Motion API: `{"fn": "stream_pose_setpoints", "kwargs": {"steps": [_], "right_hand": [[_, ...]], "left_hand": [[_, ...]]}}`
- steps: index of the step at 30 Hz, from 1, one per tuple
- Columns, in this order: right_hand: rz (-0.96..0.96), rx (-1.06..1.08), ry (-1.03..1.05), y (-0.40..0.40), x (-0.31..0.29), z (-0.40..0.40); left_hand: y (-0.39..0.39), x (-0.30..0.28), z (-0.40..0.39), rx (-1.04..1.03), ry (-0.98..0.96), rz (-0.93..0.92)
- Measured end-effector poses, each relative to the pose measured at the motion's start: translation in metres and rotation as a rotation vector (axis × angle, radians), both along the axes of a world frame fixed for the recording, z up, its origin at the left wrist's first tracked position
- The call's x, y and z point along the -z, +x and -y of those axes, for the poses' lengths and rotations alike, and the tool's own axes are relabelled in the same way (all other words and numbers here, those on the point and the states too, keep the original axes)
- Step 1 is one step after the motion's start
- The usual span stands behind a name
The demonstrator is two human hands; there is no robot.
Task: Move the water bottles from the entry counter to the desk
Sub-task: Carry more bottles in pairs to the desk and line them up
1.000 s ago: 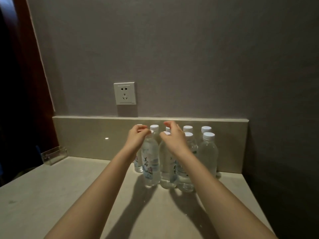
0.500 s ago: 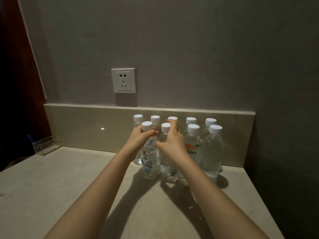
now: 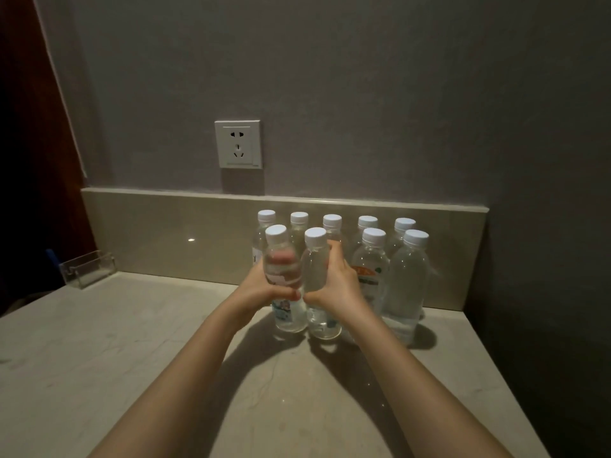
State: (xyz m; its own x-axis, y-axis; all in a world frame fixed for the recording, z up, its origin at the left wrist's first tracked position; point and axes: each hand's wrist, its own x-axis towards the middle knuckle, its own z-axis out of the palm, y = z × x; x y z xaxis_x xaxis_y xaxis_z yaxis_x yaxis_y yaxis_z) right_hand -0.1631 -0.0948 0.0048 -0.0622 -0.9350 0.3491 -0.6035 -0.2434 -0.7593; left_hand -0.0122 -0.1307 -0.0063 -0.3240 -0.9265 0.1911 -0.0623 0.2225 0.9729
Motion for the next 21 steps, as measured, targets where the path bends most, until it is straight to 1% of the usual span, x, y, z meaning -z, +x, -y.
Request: {"fn": "stream_pose_setpoints", "kwargs": {"steps": [2,5,8,10,14,17,21], "right_hand": [[0.035,-0.019,-0.013,0.002,0.003,-0.004],[0.086,-0.005,-0.041,0.007,0.004,-0.007],[0.096,-0.012,-0.046,0.011,0.005,-0.009],[0.12,-0.035,-0.044,0.014,0.004,-0.011],[0.183,-0.059,-0.042,0.018,-0.008,-0.015],[0.236,-0.098,-0.102,0.021,-0.019,-0.02],[0.368,-0.133,-0.137,0.021,-0.036,-0.031]], "left_hand": [[-0.005,0.01,-0.001,-0.068,0.015,-0.027],[-0.01,0.014,0.0,-0.196,-0.018,-0.062],[-0.006,0.008,-0.005,-0.265,-0.049,-0.036],[-0.001,0.002,-0.009,-0.26,-0.033,-0.045],[0.009,-0.015,-0.021,-0.173,0.026,-0.159],[0.012,-0.026,-0.033,-0.126,-0.018,-0.162],[0.011,-0.041,-0.047,-0.122,-0.084,-0.146]]}}
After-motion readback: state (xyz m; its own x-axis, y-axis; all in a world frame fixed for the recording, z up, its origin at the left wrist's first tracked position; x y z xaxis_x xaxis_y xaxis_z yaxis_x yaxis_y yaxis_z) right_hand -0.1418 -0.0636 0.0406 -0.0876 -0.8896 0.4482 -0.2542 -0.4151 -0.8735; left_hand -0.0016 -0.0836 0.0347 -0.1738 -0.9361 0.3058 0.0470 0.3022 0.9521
